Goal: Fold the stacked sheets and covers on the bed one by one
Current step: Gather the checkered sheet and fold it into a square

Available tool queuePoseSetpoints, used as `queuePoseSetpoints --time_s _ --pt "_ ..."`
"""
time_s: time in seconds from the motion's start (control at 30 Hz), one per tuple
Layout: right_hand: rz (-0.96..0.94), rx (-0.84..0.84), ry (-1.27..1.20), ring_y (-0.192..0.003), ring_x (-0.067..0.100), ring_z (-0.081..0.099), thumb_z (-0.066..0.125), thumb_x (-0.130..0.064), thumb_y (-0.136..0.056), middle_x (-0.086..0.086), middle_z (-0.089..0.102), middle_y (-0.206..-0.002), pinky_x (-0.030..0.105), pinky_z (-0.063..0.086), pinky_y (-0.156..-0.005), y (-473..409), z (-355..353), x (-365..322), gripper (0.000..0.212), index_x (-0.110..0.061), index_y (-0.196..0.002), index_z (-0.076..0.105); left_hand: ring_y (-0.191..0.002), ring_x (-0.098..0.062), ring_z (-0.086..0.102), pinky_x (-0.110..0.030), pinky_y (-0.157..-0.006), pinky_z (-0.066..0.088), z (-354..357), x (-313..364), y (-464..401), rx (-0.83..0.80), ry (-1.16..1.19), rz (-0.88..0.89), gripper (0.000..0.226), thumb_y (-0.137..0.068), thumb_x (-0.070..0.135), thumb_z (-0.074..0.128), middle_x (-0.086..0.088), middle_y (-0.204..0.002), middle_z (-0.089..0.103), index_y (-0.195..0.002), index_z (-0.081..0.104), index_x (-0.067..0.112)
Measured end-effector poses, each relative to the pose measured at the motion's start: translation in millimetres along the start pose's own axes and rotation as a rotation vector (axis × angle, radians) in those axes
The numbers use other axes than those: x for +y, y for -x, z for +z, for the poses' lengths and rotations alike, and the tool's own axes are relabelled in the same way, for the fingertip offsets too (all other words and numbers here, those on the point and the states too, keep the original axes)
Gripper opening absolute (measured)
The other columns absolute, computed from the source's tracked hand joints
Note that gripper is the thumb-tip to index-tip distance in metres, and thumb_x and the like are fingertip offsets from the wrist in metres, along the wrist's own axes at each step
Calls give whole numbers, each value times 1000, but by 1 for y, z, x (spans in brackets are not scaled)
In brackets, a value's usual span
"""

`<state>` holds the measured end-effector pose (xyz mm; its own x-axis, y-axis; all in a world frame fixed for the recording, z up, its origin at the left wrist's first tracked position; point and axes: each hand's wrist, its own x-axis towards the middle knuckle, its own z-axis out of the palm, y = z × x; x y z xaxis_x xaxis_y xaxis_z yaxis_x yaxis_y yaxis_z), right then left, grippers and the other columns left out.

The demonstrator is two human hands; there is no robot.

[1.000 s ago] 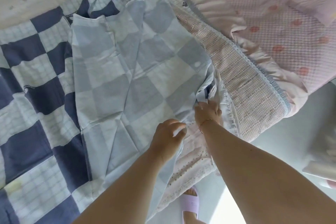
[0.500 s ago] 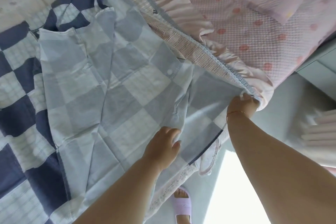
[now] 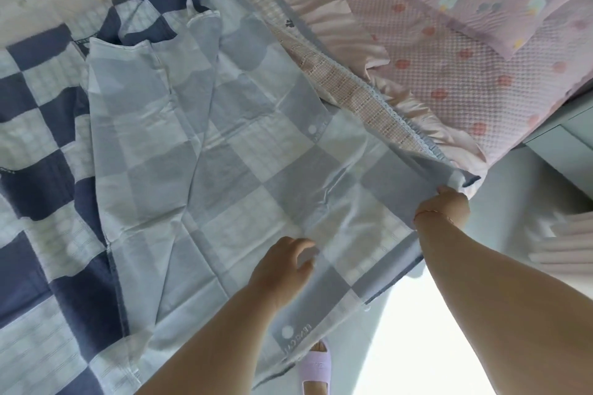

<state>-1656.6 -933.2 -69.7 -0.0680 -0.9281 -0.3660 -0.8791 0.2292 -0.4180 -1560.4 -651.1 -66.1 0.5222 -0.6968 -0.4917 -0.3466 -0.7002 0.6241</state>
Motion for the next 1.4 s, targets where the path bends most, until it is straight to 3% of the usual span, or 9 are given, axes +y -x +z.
queuePoseSetpoints --time_s 0.17,0.27,0.4,0.73,0.8,0.9,1.03,1.23,1.4 --pt "-219 118 386 -121 32 32 53 -37 -92 15 34 -134 40 28 -101 34 0 7 40 -27 -131 50 -121 -13 51 -31 -104 41 0 -14 9 44 26 -26 42 -97 39 50 3 -135 48 -138 47 31" --pt "-403 -244 67 -109 29 52 44 -39 -97 12 54 -124 37 41 -95 62 30 -8 41 -24 -134 51 -120 -14 51 -31 -104 40 -2 -21 16 67 32 -42 44 -97 39 50 2 -135 48 -139 46 30" --pt "-91 -751 -511 -64 17 48 33 -35 -102 12 52 -87 26 39 -58 129 67 -35 43 -6 -126 54 -121 -14 51 -33 -104 41 -13 -46 38 131 64 -118 46 -97 38 49 2 -136 47 -142 43 30" --pt "-128 -1068 -217 -68 21 46 37 -51 -98 12 47 -76 27 38 -57 278 165 -48 48 -8 -110 53 -111 -22 58 -36 -94 47 -37 -161 153 426 233 -561 36 -97 26 48 -5 -122 60 -133 51 19" --pt "-402 -983 -28 -65 20 47 54 -64 -83 9 48 -79 27 42 -58 305 181 -46 52 -14 -95 51 -105 -22 58 -36 -88 48 -38 -182 180 473 222 -647 32 -97 24 43 -5 -118 61 -127 53 18" --pt "-1084 -680 396 -117 23 47 54 -31 -93 7 46 -127 28 39 -98 349 189 -44 40 -14 -128 47 -107 -21 57 -36 -88 50 -33 -212 216 545 269 -766 34 -97 27 41 -6 -126 54 -130 50 21" --pt "-1758 -735 688 -138 18 27 52 -15 -92 -4 33 -147 32 27 -110 397 205 -52 51 -21 -141 37 -120 -26 48 -40 -94 45 -26 -239 255 600 288 -962 43 -98 32 43 -9 -142 37 -141 41 26" --pt "-2028 -597 1331 -130 21 30 56 -40 -88 -3 42 -132 43 14 -114 423 229 -65 46 -34 -132 45 -142 -33 13 -49 -115 22 -34 -275 290 615 176 -1162 49 -98 29 43 -12 -157 7 -146 31 34" --pt "-2271 -457 1496 -118 20 35 59 -32 -83 -6 43 -119 37 24 -108 419 224 -69 28 -29 -110 60 -135 -35 33 -47 -106 35 -37 -299 301 726 274 -1207 67 -98 27 49 -12 -153 28 -152 12 16"
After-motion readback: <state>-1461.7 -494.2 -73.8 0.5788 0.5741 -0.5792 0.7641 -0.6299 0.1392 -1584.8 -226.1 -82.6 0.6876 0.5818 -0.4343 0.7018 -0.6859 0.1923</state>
